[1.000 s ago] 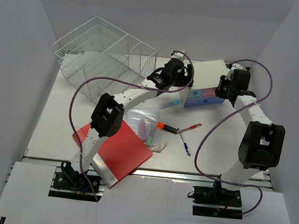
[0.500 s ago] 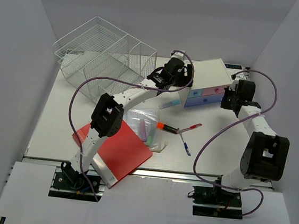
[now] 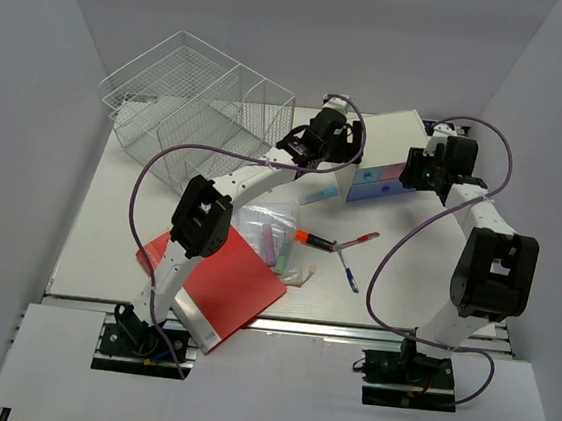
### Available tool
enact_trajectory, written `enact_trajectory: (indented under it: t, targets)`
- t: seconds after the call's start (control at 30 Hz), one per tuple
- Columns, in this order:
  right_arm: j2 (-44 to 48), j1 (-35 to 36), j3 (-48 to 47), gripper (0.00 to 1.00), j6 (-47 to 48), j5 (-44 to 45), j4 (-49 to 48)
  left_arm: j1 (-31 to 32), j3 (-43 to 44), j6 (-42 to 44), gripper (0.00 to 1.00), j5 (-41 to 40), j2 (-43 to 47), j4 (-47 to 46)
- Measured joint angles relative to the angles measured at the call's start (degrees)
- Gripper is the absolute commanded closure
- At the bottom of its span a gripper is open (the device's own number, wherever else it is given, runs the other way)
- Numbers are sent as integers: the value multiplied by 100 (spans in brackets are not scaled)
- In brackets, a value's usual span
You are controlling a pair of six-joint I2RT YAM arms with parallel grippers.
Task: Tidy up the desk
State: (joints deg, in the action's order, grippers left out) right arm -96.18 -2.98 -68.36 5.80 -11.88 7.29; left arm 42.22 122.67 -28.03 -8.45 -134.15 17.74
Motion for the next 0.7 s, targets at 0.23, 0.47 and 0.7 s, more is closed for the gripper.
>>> enact_trajectory:
  t: [0.23,0.47,0.7]
  targets:
    - [-295,0,-120,48,70,-254,-195,0,7,107,8,35,0,-11]
    - [-332,0,-120,56,68,-358,-448,0,7,190,9,59,0,-28]
    - [-372,-39,-120,87,79,-398,-555,0,7,302,9,122,0,-48]
